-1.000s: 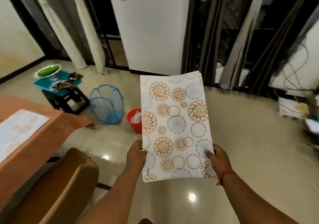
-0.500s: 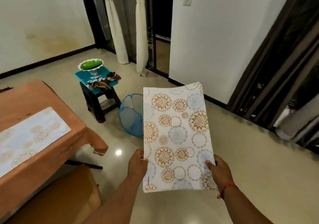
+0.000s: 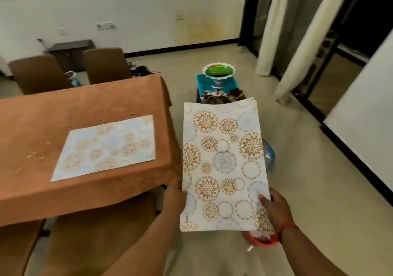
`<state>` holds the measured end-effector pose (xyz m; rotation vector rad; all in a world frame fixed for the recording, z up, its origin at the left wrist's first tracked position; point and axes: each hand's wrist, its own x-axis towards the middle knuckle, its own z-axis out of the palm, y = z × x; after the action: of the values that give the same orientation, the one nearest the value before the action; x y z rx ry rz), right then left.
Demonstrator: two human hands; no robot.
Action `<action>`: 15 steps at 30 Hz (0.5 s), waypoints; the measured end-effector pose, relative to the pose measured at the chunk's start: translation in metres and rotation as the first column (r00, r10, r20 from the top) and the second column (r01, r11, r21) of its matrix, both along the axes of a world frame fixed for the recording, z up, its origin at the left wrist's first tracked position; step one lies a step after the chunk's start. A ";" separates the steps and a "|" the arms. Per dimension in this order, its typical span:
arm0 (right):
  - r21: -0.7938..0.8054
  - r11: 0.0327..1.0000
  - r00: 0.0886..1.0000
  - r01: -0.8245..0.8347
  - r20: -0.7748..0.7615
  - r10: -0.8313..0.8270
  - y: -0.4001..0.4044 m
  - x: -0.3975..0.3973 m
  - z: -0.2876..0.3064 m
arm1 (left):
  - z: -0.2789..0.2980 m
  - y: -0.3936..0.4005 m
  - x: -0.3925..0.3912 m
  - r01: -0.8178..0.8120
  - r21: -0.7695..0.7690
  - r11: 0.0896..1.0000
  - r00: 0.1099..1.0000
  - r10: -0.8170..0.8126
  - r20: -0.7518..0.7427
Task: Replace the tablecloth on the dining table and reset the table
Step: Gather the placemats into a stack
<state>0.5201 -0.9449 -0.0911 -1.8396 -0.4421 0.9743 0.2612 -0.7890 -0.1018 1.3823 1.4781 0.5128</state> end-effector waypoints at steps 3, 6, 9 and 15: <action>-0.009 0.980 0.979 -0.200 0.023 0.201 0.084 0.010 0.004 | 0.012 0.029 -0.017 -0.177 -0.010 0.984 0.984 0.177 0.007; -0.020 0.934 0.934 -0.356 0.035 0.356 0.159 0.002 0.008 | 0.016 0.050 -0.041 -0.328 -0.029 0.944 0.943 0.329 0.045; 0.006 0.882 0.881 -0.472 0.021 0.472 0.236 -0.024 0.010 | 0.011 0.081 -0.069 -0.472 -0.033 0.881 0.879 0.474 0.056; -0.053 0.785 0.785 -0.617 0.032 0.619 0.360 -0.080 -0.003 | -0.010 0.148 -0.121 -0.603 -0.110 0.790 0.793 0.608 0.028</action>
<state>0.4404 -0.5849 -0.0937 -1.7808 -1.1165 1.3816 0.1405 -0.6414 -0.1118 0.7771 1.8675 0.8648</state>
